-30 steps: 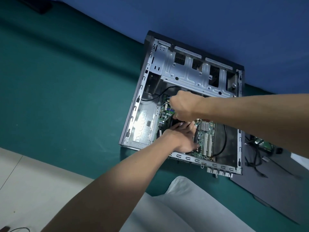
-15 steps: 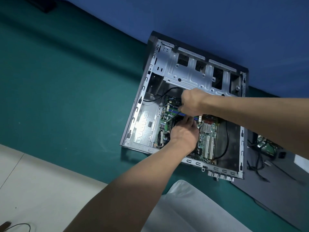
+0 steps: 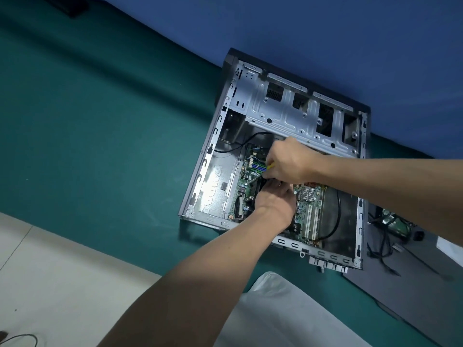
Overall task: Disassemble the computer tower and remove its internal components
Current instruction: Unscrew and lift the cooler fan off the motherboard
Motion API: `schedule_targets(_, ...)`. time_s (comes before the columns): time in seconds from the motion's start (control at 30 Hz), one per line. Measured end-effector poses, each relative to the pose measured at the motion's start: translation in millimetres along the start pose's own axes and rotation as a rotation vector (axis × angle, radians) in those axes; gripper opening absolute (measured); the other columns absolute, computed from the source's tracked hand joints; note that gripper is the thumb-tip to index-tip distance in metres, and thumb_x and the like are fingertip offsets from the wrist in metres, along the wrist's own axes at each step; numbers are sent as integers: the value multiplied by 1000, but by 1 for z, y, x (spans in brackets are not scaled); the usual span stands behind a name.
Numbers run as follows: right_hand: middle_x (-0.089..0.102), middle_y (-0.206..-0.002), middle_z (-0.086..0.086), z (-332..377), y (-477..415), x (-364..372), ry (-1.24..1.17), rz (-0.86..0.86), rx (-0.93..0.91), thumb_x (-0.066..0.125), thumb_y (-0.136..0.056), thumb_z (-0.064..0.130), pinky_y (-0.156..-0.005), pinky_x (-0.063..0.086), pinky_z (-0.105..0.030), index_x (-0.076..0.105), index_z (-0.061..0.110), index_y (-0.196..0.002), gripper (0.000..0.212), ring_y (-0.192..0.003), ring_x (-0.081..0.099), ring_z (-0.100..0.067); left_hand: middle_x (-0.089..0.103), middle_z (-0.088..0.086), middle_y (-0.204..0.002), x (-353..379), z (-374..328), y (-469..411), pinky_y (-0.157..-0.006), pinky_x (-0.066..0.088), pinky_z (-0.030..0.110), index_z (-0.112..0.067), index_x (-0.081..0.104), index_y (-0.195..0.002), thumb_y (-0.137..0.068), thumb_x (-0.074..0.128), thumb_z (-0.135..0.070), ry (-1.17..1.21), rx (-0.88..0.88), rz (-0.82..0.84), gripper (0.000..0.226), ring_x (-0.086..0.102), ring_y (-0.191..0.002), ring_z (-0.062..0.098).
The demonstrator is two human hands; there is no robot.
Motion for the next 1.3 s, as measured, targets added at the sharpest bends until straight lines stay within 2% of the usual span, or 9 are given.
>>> schedule_targets(0.2,47,-62,-7,-26,11,25,-764,225,620,37,-101,13,-32,20,-18,51,3,-92,19,-43,26,-10,15,6,-158,4,0,-2,-120,13,38,-6,26,-149,-88,57,-6,31,25,33,69,11,-144,22)
schedule_targets(0.37,54,-69,-8,-1,-3,-2,53,81,139,47,-97,20,-47,40,-26,54,7,-74,27,-54,47,-16,28,4,-152,1,1,1,-115,26,34,-5,33,-146,-92,50,-4,101,-10,-13,57,27,-138,21)
schedule_targets(0.5,52,-59,-3,31,6,4,726,1,-331,37,-101,28,-39,37,-27,46,8,-68,39,-48,52,-15,55,9,-127,1,1,2,-78,45,29,-5,53,-128,-95,40,-1,122,-28,46,35,55,-103,22)
schedule_targets(0.57,46,-53,-1,38,4,2,768,-36,-398,37,-101,25,-36,33,-26,37,8,-60,44,-44,48,-14,52,11,-135,5,-2,1,-91,45,35,-3,49,-134,-98,38,-4,121,9,75,38,53,-116,27)
schedule_targets(0.77,53,-56,-6,9,-6,-7,-128,-53,85,68,-87,23,-40,41,-25,51,6,-61,35,-47,49,-18,37,10,-147,-1,1,-1,-115,25,42,-4,49,-135,-94,46,-6,131,-32,-25,41,32,-136,28)
schedule_targets(0.93,47,-59,-7,-19,8,20,-712,122,577,42,-98,9,-32,25,-15,54,1,-76,27,-45,35,-12,38,8,-144,-2,-3,-3,-114,29,42,-7,51,-132,-86,57,-5,-32,21,-44,46,30,-135,26)
schedule_targets(1.07,51,-62,-5,-4,1,4,-113,10,233,53,-93,16,-40,33,-24,48,9,-62,33,-52,46,-16,38,8,-147,-2,-5,0,-106,38,38,-7,43,-140,-92,47,0,29,37,-9,48,40,-131,27)
schedule_targets(1.2,47,-53,-2,19,11,8,505,-11,-220,47,-92,14,-39,31,-24,35,12,-55,39,-47,50,-17,57,7,-116,-5,-1,2,-68,42,31,-12,51,-129,-97,35,-3,108,-32,38,37,53,-84,24)
schedule_targets(1.3,59,-65,-3,23,12,10,693,5,-376,42,-100,23,-45,44,-25,50,6,-68,37,-57,59,-18,56,3,-118,-3,-3,4,-67,43,30,-19,52,-132,-99,42,-10,73,2,58,35,52,-85,22)
Point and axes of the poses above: each hand's wrist, its own y-axis away from the middle knuckle, its own x-axis out of the palm, z = x × y, the point moved 7 cm from there along -y, towards the middle knuckle
